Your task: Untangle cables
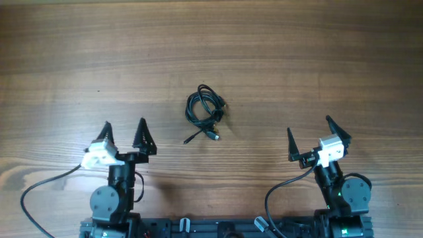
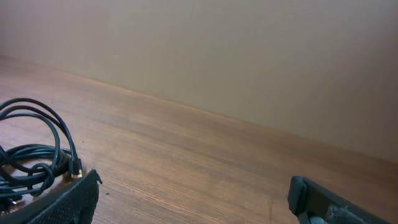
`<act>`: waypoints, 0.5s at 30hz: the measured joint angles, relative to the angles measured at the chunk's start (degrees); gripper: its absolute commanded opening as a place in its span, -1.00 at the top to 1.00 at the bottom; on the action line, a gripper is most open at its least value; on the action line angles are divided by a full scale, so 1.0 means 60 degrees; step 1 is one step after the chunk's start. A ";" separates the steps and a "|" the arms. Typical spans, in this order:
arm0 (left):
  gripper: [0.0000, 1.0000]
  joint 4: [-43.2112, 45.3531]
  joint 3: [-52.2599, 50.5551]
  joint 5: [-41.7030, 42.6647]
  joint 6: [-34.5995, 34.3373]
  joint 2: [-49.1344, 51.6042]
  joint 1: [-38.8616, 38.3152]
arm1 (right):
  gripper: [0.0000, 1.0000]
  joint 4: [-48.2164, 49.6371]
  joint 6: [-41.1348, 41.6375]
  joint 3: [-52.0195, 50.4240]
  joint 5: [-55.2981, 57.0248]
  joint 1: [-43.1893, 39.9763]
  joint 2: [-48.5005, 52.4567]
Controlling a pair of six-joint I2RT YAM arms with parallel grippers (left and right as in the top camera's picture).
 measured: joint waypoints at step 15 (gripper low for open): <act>-1.00 -0.2361 0.2765 -0.0098 -0.0007 0.0270 0.0000 | -0.99 0.0007 0.0000 0.0000 0.0000 0.0000 0.0000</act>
